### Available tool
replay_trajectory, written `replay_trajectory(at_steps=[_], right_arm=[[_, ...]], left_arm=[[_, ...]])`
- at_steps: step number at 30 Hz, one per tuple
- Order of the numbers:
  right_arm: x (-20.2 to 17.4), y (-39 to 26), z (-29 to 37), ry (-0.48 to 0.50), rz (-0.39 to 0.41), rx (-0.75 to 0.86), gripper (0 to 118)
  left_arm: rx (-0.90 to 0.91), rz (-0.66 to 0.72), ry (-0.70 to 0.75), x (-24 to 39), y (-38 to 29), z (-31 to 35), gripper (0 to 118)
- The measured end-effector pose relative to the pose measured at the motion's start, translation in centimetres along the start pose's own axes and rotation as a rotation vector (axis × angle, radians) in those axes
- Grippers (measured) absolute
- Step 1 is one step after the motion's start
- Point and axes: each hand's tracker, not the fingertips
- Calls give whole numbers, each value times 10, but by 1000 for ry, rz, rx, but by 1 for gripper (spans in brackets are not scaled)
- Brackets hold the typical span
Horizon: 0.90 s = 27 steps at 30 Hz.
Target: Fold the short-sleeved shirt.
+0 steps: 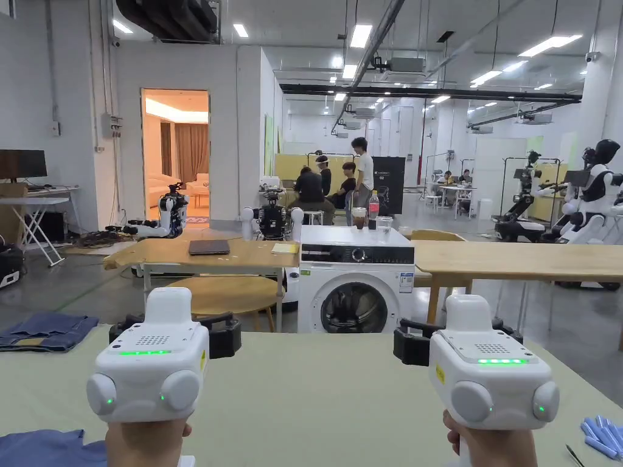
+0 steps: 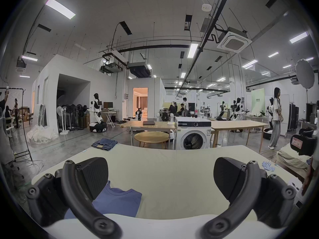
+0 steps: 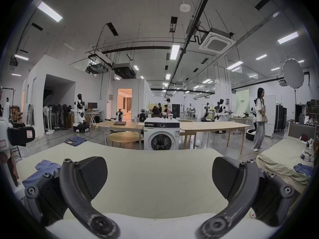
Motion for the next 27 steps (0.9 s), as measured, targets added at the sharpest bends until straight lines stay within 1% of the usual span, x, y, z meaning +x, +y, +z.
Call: replay_trajectory(at_steps=[14, 20, 21, 22, 23, 24, 25, 27], right_arm=[[0, 1, 2, 1, 9, 7, 118], [1, 3, 5, 10, -15, 19, 118], [1, 3, 5, 9, -14, 22, 118], [-1, 3, 4, 7, 1, 23, 118], [-5, 4, 3, 8, 87, 16, 118], [-11, 3, 3, 12, 193, 23, 118], [-19, 0, 4, 7, 332, 41, 118], [-38, -13, 6, 19, 682, 84, 118]], left_arm=[[-1, 5, -5, 1, 0, 2, 118], [-9, 20, -12, -2, -3, 0, 118], [-14, 4, -16, -1, -3, 0, 118], [-18, -54, -20, 1, -3, 0, 118], [-22, -140, -6, 6, -2, 0, 118], [-23, -259, 14, 12, -1, 0, 118], [-18, -393, 35, 19, -1, -1, 118], [-1, -749, 48, 36, -8, -4, 118]])
